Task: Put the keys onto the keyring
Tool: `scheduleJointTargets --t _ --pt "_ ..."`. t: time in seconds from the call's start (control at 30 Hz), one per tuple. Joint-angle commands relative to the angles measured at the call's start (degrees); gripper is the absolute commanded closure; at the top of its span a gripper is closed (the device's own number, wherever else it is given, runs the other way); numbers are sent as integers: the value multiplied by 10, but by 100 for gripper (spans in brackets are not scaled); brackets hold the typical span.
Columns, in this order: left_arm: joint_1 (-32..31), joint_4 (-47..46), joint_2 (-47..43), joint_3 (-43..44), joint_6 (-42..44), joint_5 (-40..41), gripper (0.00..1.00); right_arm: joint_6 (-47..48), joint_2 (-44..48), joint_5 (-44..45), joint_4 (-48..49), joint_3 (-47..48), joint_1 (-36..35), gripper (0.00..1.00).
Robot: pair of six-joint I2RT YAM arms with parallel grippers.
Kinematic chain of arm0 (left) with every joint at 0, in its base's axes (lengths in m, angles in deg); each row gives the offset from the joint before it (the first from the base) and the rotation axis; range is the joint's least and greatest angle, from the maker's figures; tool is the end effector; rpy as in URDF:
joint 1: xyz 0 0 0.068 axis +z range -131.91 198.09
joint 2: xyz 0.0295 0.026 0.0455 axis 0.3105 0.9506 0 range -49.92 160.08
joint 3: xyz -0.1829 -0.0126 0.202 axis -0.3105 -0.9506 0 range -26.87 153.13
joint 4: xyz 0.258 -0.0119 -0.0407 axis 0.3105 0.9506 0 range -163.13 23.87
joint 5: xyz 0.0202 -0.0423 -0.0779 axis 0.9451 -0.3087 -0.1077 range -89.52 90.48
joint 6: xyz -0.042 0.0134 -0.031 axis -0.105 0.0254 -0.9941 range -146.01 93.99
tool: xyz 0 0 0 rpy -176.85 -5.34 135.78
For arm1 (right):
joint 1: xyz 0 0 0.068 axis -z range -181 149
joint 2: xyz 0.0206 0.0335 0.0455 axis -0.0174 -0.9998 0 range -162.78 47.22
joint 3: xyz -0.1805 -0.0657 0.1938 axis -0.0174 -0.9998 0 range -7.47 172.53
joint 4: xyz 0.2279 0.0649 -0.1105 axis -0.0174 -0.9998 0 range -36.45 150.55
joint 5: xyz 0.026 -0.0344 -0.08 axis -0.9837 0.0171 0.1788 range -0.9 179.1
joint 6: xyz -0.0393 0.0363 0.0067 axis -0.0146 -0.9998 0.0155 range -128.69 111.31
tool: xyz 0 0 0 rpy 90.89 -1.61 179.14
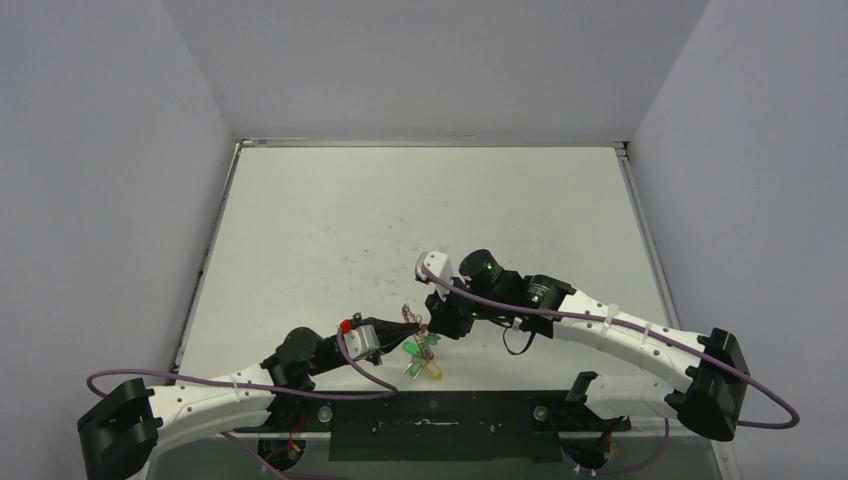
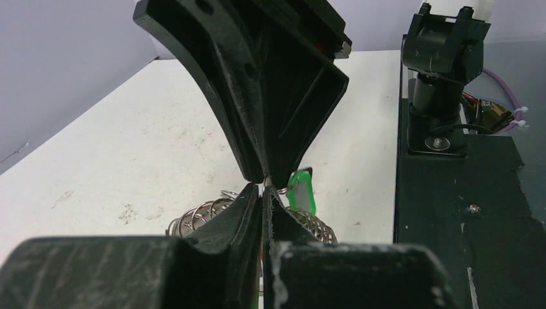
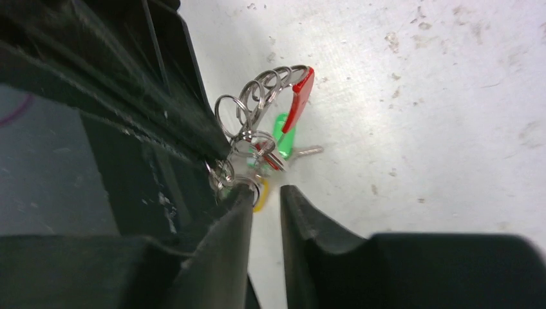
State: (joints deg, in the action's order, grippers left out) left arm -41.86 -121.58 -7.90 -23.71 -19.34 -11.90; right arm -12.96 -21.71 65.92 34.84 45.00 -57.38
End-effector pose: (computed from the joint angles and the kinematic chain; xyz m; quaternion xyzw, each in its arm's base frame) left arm 0.0732 -0.1419 0.2014 0.4213 0.4911 -0.4027 0.6475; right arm 0.1302 0.2210 0.2764 -0.4665 0.7687 0.3590 0.2501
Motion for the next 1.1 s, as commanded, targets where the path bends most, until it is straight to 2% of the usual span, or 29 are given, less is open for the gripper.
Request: scheduleJointTargets --t 0.0,0.1,0.27,0.67,0.87,0.97,1.07 --pt "-1 -46 -11 6 -4 4 100 37 60 29 27 -16 -3 66" --pt "-1 -43 -15 6 -5 3 100 83 100 -7 59 -39 -3 52" --pt "-2 -42 -17 6 -4 -1 100 153 134 -86 125 -73 -3 51" --pt "-2 -42 -21 9 -3 -15 100 189 79 -146 179 -72 -1 73" --pt "-2 -42 -22 10 -4 -17 100 189 67 -108 180 -75 -1 75" --pt "-2 -42 -23 9 -4 -18 100 195 69 -97 178 -79 2 84" --pt "-2 -42 -25 10 -3 -18 100 200 68 -95 177 -81 7 84"
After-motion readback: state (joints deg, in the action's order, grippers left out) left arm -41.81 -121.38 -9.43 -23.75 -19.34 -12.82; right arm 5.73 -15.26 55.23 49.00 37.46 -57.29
